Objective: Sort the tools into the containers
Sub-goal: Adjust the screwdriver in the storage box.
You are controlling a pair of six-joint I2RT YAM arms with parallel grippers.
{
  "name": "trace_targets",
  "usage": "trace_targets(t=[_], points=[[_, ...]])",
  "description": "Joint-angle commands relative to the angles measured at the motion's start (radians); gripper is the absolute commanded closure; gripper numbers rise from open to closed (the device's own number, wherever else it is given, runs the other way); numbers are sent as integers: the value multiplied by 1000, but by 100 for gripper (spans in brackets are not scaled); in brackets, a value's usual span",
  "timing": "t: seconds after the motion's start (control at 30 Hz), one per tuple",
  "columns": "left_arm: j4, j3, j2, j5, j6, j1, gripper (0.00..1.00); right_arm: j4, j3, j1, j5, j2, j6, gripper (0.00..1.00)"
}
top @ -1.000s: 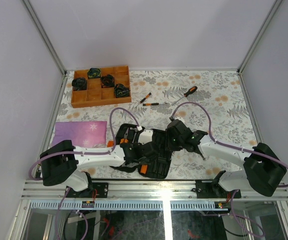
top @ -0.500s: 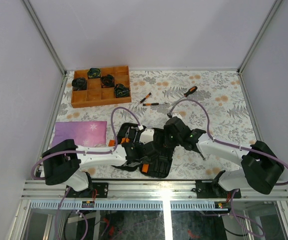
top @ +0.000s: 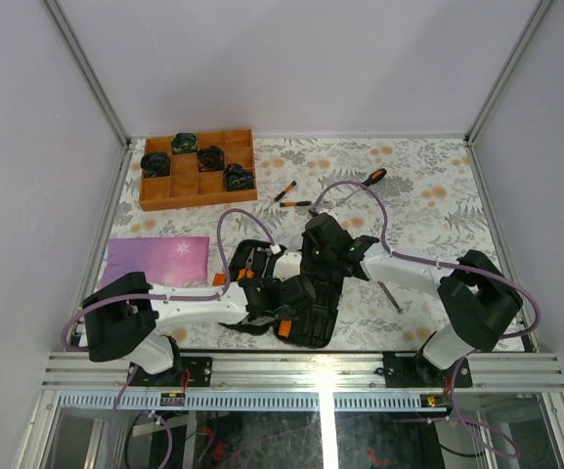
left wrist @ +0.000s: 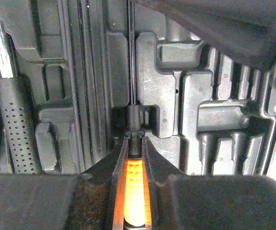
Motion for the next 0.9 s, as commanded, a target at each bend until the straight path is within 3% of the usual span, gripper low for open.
trace_targets(t=[0.0,0.87], points=[[6,-45,53,48,-2,4,100,-5,59,7,17,28,27,92],[17,-44,64,64,7,4,100,-57,91,7,62,184,-5,95]])
